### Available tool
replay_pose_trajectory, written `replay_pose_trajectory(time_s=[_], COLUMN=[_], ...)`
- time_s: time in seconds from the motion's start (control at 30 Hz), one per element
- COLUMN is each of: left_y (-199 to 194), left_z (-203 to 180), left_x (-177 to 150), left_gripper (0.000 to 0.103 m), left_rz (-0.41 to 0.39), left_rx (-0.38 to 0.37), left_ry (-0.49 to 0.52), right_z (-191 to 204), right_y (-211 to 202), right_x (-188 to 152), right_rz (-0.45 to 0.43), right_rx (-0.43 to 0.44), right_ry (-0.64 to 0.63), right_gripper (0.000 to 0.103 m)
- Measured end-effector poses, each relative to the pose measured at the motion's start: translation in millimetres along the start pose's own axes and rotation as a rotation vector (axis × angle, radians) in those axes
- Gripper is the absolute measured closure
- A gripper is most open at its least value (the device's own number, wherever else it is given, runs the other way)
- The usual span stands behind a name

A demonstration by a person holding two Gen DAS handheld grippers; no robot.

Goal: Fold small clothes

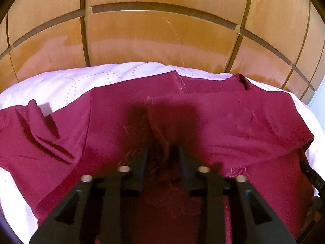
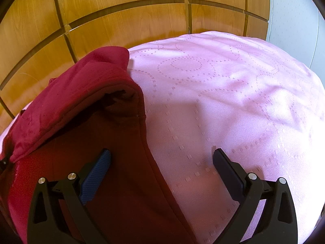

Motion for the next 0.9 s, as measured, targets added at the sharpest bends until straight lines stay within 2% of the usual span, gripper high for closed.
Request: replay_pose_trajectory(time_s=[0.07, 0.1, 0.23, 0.33, 0.4, 0.53, 0.63, 0.73, 0.77, 0.83, 0.9], left_y=[-4.9, -9.3, -18.2, -22.3, -20.6, -14.5, -13.2, -14.0, -13.9, -13.6, -12.3], left_z=[3.0, 7.7, 24.2, 28.8, 29.3, 21.4, 18.9, 21.8, 22.8, 23.3, 22.9], left_x=[-0.1, -0.7, -7.3, -12.3, -13.8, -16.3, -17.0, -17.5, -18.0, -18.6, -18.8], left_gripper=[0.016, 0.011, 0.011, 0.011, 0.010, 0.005, 0.004, 0.003, 0.003, 0.003, 0.003], left_rz=[-0.013, -0.028, -0.042, -0.056, -0.049, -0.036, -0.036, -0.044, -0.043, -0.042, -0.042], left_rx=[0.023, 0.051, 0.033, 0.022, 0.019, 0.033, 0.033, 0.009, 0.005, 0.001, 0.000], left_ry=[-0.008, -0.027, -0.137, -0.159, -0.159, -0.123, -0.117, -0.139, -0.143, -0.145, -0.144], right_z=[0.0, -0.1, -1.2, -7.5, -10.7, 12.0, 39.1, 53.4, 51.6, 38.8, 13.3], right_y=[0.0, 0.0, -4.0, -14.5, -26.3, -46.2, -38.1, -4.6, 9.4, 23.3, 28.1], right_x=[0.0, 0.0, 0.9, 1.8, 7.3, 36.8, 60.0, 69.9, 68.1, 60.3, 48.5], right_rz=[0.000, 0.000, -0.015, -0.056, -0.094, -0.184, -0.196, -0.111, -0.073, -0.020, -0.018], right_rx=[0.000, 0.001, 0.015, 0.059, 0.045, 0.077, 0.069, -0.039, -0.102, -0.213, -0.258], right_ry=[0.000, 0.000, 0.015, 0.070, 0.090, 0.031, -0.063, -0.151, -0.173, -0.197, -0.142], right_gripper=[0.004, 0.004, 0.004, 0.004, 0.004, 0.004, 0.004, 0.004, 0.004, 0.004, 0.004])
Point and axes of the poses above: each gripper's, at about its wrist camera, not at the fingertips, and y roughly the way its jaws point, z to its left, x to its top, the point moved 4 cm from there along y, roughly the way its jaws point, and after that the axes turned 10 degrees about -z, right-handed, at the moved point
